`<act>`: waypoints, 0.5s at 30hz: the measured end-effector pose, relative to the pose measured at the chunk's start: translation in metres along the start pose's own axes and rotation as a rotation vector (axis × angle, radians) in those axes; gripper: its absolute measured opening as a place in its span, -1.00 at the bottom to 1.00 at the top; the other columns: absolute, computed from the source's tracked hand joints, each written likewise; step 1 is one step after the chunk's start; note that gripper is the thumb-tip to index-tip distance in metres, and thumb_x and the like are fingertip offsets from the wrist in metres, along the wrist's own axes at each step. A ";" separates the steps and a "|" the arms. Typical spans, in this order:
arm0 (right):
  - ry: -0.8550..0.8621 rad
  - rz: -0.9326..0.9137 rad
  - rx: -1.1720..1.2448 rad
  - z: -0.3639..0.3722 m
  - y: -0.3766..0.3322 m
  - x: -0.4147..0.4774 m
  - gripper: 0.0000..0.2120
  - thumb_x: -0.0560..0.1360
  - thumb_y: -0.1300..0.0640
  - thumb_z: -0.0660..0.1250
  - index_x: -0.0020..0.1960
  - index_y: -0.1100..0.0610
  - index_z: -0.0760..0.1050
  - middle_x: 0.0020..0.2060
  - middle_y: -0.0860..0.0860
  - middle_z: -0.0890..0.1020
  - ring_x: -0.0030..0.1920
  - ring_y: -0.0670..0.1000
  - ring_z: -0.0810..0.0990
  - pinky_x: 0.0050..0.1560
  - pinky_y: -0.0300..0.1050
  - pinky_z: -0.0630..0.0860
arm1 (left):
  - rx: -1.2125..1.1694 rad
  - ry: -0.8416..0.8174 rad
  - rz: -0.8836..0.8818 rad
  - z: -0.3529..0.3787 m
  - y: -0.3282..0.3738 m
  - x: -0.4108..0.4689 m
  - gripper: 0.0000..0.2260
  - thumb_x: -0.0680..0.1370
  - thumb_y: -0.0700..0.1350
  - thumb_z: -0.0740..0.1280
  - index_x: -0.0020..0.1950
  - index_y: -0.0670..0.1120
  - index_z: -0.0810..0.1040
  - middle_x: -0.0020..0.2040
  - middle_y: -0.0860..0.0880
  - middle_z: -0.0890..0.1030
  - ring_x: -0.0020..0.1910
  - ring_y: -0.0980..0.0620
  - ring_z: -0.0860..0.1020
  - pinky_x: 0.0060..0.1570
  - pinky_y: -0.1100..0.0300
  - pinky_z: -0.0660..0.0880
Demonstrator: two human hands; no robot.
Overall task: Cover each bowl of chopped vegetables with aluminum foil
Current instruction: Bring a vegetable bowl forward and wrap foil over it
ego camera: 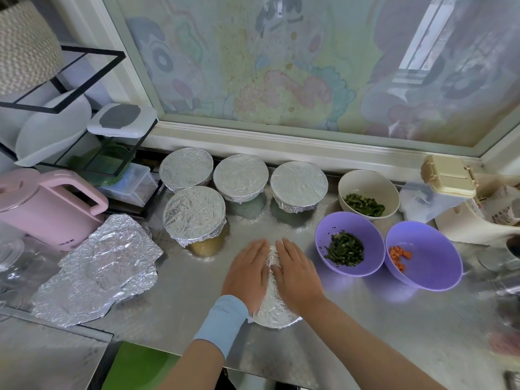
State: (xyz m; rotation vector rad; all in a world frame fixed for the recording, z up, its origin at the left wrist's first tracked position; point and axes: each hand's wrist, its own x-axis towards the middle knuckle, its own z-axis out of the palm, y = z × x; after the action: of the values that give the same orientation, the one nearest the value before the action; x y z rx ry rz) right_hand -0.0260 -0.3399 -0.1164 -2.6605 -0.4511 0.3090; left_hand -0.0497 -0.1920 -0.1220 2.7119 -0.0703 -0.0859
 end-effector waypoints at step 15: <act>-0.005 -0.038 0.072 -0.007 0.010 0.000 -0.50 0.60 0.04 0.08 0.53 -0.04 0.13 0.49 -0.05 0.20 0.44 0.00 0.24 0.30 -0.05 0.39 | 0.076 0.001 0.119 -0.006 -0.002 0.012 -0.57 0.63 0.09 0.09 0.49 0.03 0.23 0.38 0.09 0.37 0.32 0.07 0.36 0.36 0.16 0.27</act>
State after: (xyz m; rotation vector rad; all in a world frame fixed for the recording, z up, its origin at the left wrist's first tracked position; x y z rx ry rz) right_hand -0.0216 -0.3514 -0.1148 -2.5786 -0.4818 0.3151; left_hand -0.0369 -0.1889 -0.1181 2.7760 -0.2388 -0.0481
